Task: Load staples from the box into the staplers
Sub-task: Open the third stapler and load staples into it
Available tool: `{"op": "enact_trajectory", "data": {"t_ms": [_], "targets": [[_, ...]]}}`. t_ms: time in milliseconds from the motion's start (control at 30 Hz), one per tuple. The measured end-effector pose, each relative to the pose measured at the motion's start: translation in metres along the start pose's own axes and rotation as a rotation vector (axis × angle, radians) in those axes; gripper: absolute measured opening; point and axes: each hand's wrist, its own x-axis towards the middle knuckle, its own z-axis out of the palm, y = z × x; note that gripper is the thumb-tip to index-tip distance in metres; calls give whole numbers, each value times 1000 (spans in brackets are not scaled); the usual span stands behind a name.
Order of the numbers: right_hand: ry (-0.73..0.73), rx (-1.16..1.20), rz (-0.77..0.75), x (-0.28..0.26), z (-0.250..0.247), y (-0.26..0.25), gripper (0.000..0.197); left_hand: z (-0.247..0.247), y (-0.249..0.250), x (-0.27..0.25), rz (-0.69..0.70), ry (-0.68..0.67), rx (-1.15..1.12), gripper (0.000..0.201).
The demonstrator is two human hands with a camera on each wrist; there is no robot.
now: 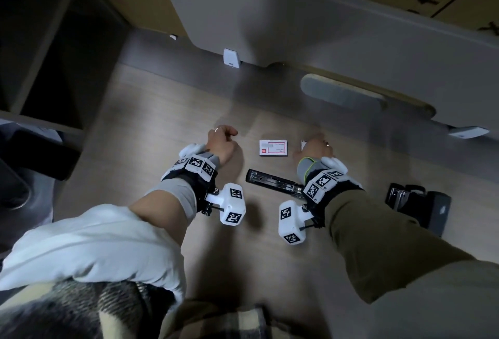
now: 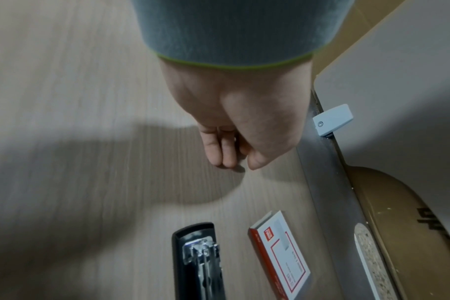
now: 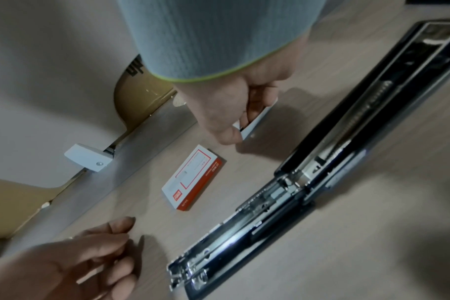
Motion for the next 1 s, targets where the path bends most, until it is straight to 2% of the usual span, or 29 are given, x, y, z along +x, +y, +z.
{"op": "enact_trajectory", "data": {"t_ms": [100, 200, 333, 500, 633, 800, 1000], "targets": [[28, -21, -5, 0, 0, 2, 25, 0, 4, -3, 18, 13, 15, 33], [16, -43, 26, -2, -3, 2, 30, -2, 10, -10, 29, 25, 32, 35], [7, 7, 45, -1, -7, 2, 9, -3, 16, -19, 20, 35, 48, 33], [-3, 16, -6, -1, -6, 6, 29, -3, 21, -23, 3, 34, 82, 29], [-45, 31, -58, -3, -10, 9, 34, -4, 20, -24, -3, -1, 64, 27], [40, 234, -155, -12, -15, 14, 45, 0, -2, -6, -18, -14, 13, 18], [58, 329, -266, -34, -30, 15, 42, -5, 32, -61, 44, -23, -132, 15]]}}
